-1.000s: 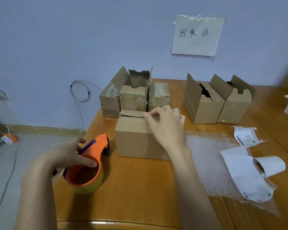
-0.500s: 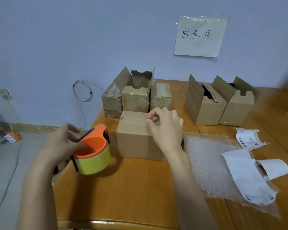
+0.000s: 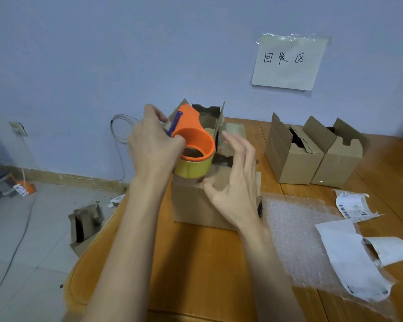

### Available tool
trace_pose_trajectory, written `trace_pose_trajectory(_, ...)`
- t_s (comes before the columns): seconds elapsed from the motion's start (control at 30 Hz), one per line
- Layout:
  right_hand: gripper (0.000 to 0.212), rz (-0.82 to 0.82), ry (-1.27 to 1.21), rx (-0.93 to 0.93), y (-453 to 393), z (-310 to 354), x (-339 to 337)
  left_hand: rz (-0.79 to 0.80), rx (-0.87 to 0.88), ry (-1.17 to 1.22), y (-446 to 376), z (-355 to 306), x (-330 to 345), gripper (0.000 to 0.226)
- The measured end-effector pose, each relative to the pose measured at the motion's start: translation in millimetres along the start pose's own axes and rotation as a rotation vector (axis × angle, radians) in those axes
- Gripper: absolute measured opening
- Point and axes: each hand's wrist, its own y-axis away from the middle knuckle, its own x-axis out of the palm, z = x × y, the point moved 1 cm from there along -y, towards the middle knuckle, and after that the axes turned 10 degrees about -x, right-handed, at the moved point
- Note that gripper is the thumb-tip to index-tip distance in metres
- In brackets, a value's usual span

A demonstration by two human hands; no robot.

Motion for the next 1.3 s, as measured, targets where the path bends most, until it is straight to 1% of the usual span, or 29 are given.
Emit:
trace_pose_trajectory(0.07,0.092,0.009,0.073,-0.057,-6.5,6.3,1.2,0.024,0.010,-0.017,2.7,-10.6,5.0,0.035)
trace_pose_trajectory(0.1,0.090,0.011,0.075,-0.077,-10.8,9.4,2.3,0.031,0.020,-0.022,2.6,-14.8,6.9,0.032)
trace_pose_trajectory(0.13,0.082,-0.019,0.048,-0.083,-14.8,12.0,3.2,0.046,0.032,-0.015,3.7,-19.7,8.3,0.029)
trace_pose_trajectory(0.17,0.071,-0.082,0.007,-0.077,-17.8,13.0,3.3,0.068,0.042,0.039,2.9,-22.1,10.0,0.024)
trace_pose_trajectory(0.2,0.061,-0.162,-0.041,-0.054,-20.6,14.0,1.9,0.109,0.025,0.165,1.2,-23.4,9.4,0.019)
trace_pose_trajectory(0.27,0.050,-0.304,-0.236,0.051,-25.0,14.1,-5.7,0.199,-0.074,0.534,-2.3,-21.7,5.4,0.019)
trace_pose_trajectory(0.3,0.045,-0.352,-0.387,0.124,-27.3,13.3,-10.8,0.187,-0.115,0.625,-5.6,-16.2,5.1,0.021)
trace_pose_trajectory(0.33,0.042,-0.377,-0.538,0.197,-29.3,11.6,-15.2,0.149,-0.113,0.592,-8.3,-10.2,4.6,0.022)
trace_pose_trajectory(0.37,0.039,-0.393,-0.653,0.257,-31.2,10.2,-19.1,0.121,-0.101,0.495,-12.1,-2.0,6.5,0.027)
trace_pose_trajectory(0.4,0.037,-0.398,-0.722,0.305,-32.9,8.3,-21.7,0.143,-0.107,0.410,-14.2,4.0,8.7,0.038)
trace_pose_trajectory(0.43,0.036,-0.393,-0.772,0.350,-34.0,6.9,-23.7,0.225,-0.152,0.389,-16.3,9.4,12.7,0.050)
trace_pose_trajectory(0.47,0.037,-0.380,-0.803,0.390,-34.9,6.2,-24.5,0.341,-0.234,0.426,-15.5,11.1,15.3,0.058)
trace_pose_trajectory(0.5,0.037,-0.367,-0.818,0.424,-35.6,5.8,-25.1,0.459,-0.320,0.498,-13.0,11.3,16.8,0.059)
trace_pose_trajectory(0.53,0.035,-0.353,-0.826,0.448,-36.2,5.1,-25.8,0.544,-0.379,0.583,-9.3,11.7,17.5,0.053)
trace_pose_trajectory(0.6,0.032,-0.318,-0.847,0.495,-36.3,4.5,-27.4,0.596,-0.422,0.706,-5.2,12.1,16.1,0.040)
trace_pose_trajectory(0.63,0.032,-0.299,-0.847,0.529,-36.2,4.1,-28.6,0.604,-0.420,0.758,-4.7,13.7,15.8,0.038)
trace_pose_trajectory(0.67,0.032,-0.279,-0.836,0.565,-36.4,3.6,-30.3,0.623,-0.419,0.817,-3.8,15.9,15.4,0.040)
trace_pose_trajectory(0.73,0.030,-0.246,-0.860,0.640,-37.8,3.3,-35.4,0.649,-0.435,0.910,-3.2,19.3,11.4,0.050)
trace_pose_trajectory(0.8,0.026,-0.223,-1.035,0.723,-40.7,6.9,-40.2,0.671,-0.440,0.974,-3.5,24.3,7.4,0.057)
trace_pose_trajectory(0.87,0.023,-0.256,-1.305,0.823,-43.7,13.2,-42.5,0.739,-0.447,1.033,-1.2,27.8,6.0,0.057)
trace_pose_trajectory(0.93,0.032,-0.355,-1.547,0.884,-46.9,19.6,-42.6,0.823,-0.404,0.982,0.2,29.9,8.8,0.072)
trace_pose_trajectory(0.97,0.041,-0.395,-1.633,0.893,-48.4,22.7,-41.9,0.845,-0.334,0.893,0.7,30.0,11.0,0.078)
trace_pose_trajectory(1.03,0.054,-0.413,-1.719,0.910,-50.5,27.2,-39.4,0.865,-0.145,0.694,2.8,26.1,14.3,0.068)
trace_pose_trajectory(1.07,0.056,-0.410,-1.730,0.914,-50.5,28.4,-37.8,0.852,-0.087,0.635,3.6,24.3,15.2,0.061)
trace_pose_trajectory(1.1,0.054,-0.400,-1.721,0.919,-49.8,29.0,-36.5,0.822,-0.085,0.617,3.3,21.4,14.3,0.057)
trace_pose_trajectory(1.13,0.048,-0.386,-1.696,0.925,-48.5,28.0,-35.0,0.782,-0.118,0.633,3.7,17.8,12.3,0.055)
trace_pose_trajectory(1.2,0.032,-0.360,-1.640,0.935,-44.9,25.6,-33.2,0.722,-0.171,0.708,3.5,12.6,9.7,0.055)
trace_pose_trajectory(1.3,0.020,-0.324,-1.585,0.934,-40.6,26.0,-35.1,0.696,-0.137,0.757,7.5,4.4,10.0,0.052)
